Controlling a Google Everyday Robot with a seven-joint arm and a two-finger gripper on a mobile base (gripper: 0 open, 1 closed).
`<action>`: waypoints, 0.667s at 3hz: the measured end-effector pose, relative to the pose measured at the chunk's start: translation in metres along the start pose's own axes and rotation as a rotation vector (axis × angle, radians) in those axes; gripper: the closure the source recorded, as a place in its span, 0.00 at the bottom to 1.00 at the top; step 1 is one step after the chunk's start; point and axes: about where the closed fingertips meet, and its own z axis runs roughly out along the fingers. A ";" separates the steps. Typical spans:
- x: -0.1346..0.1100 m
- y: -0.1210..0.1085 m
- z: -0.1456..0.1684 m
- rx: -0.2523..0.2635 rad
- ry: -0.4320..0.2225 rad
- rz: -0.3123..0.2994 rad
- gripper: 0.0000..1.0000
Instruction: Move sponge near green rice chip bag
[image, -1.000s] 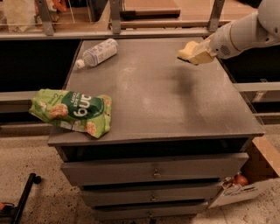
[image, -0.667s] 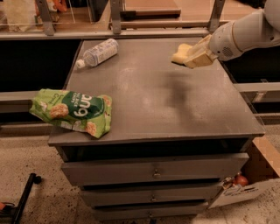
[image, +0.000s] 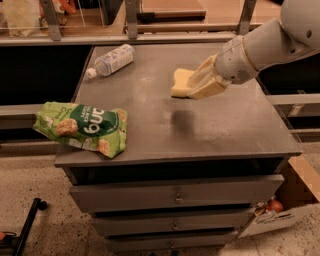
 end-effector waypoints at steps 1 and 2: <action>-0.026 0.041 0.024 -0.049 0.026 -0.128 1.00; -0.046 0.070 0.044 -0.109 0.028 -0.219 0.82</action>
Offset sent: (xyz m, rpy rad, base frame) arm -0.0914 0.1033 -0.0331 -0.1543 -0.0901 0.3339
